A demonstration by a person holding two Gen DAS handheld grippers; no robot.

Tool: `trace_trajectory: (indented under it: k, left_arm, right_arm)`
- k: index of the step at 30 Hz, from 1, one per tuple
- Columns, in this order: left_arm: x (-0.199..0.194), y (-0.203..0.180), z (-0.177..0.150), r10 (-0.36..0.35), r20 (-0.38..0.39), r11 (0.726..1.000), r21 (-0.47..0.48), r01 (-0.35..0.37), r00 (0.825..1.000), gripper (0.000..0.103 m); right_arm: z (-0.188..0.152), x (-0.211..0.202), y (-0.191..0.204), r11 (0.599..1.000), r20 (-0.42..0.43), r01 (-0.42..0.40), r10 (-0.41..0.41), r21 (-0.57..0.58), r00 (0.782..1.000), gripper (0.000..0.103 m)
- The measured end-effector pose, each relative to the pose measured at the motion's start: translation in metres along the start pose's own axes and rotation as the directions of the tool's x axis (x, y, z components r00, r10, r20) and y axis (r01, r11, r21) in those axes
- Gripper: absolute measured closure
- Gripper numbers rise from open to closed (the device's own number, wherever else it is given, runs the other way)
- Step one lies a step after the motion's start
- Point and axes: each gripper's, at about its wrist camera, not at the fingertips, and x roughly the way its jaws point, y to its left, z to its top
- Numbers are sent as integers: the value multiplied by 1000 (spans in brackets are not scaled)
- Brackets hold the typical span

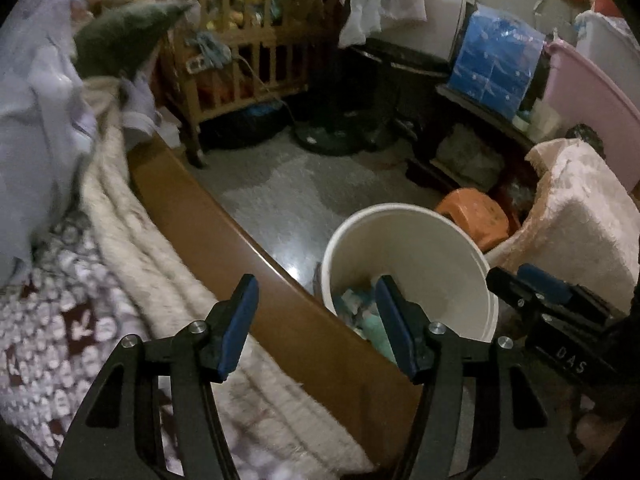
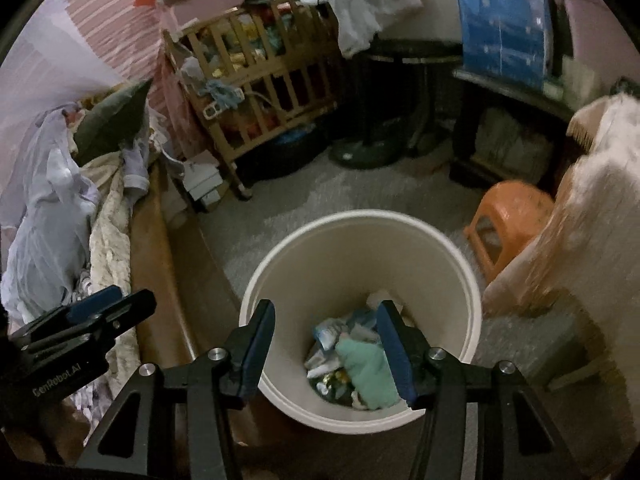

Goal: Collect trash

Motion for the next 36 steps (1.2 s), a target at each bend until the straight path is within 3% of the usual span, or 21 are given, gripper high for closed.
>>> trace_trajectory:
  k: [6, 14, 28, 36]
  left_arm:
    - [-43, 10, 3, 20, 105, 1000, -2, -20, 994, 43]
    - [-98, 16, 3, 44, 249, 999, 8, -48, 968, 43]
    - [-138, 28, -5, 70, 338, 998, -22, -67, 939, 43]
    - [-143, 29, -7, 88, 352, 996, -38, -80, 932, 43]
  right_arm:
    - [11, -31, 20, 998, 93, 39, -34, -52, 995, 47]
    - [19, -75, 47, 992, 217, 64, -40, -104, 975, 39]
    - [20, -117, 74, 986, 314, 83, -34, -145, 949, 34]
    - [18, -121, 78, 985, 320, 83, -30, -152, 947, 33]
